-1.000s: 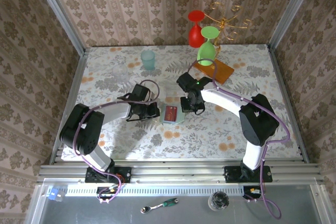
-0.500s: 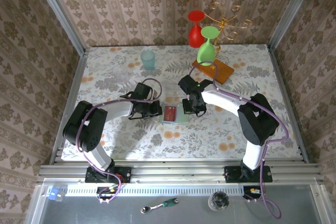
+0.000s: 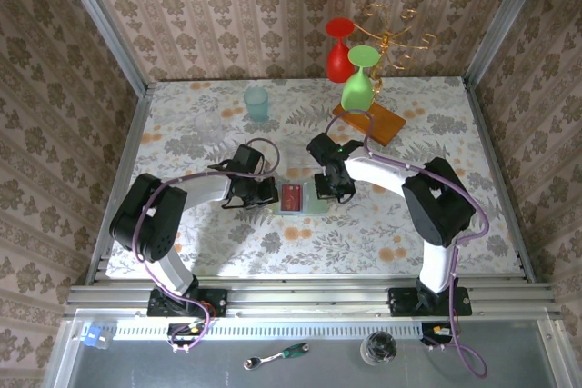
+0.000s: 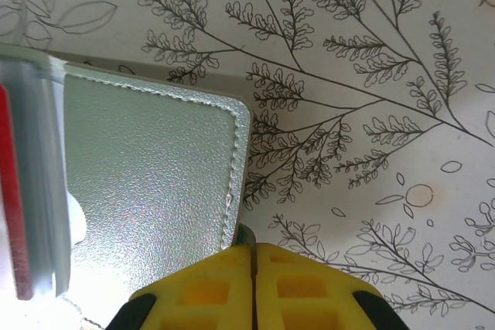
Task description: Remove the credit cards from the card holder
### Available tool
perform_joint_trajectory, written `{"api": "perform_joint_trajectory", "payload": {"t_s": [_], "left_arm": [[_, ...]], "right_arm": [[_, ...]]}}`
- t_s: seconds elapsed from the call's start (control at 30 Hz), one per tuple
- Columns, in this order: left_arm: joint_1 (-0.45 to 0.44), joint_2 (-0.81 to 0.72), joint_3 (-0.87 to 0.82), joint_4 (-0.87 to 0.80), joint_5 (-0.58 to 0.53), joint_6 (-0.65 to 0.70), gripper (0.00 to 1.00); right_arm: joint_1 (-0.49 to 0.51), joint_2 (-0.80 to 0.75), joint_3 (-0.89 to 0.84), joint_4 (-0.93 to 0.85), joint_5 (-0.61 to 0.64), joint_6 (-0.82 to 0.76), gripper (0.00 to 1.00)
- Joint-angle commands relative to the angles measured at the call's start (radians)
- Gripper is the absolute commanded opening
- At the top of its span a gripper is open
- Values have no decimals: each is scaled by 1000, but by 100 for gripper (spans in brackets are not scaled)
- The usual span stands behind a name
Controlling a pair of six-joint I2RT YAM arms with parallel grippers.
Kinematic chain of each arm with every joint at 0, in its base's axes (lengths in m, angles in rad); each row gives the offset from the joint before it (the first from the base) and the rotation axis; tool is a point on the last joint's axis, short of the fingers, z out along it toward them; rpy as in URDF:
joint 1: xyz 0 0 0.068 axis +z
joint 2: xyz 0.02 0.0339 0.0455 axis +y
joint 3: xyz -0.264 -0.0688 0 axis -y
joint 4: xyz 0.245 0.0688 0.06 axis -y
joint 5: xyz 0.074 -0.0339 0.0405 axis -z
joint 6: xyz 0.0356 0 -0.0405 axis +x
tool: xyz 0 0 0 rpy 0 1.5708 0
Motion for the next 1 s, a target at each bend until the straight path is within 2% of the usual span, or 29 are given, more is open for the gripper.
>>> {"api": "perform_joint_trajectory", "payload": {"t_s": [0.0, 0.7, 0.97], "left_arm": [[8, -26, -15, -54, -27, 23, 5], [17, 18, -75, -88, -46, 18, 3], [11, 4, -92, -88, -56, -7, 3]], "right_arm": [[-3, 29, 25, 17, -18, -14, 3], [-20, 48, 1, 4, 93, -58, 3], [-22, 30, -2, -2, 97, -65, 7]]}}
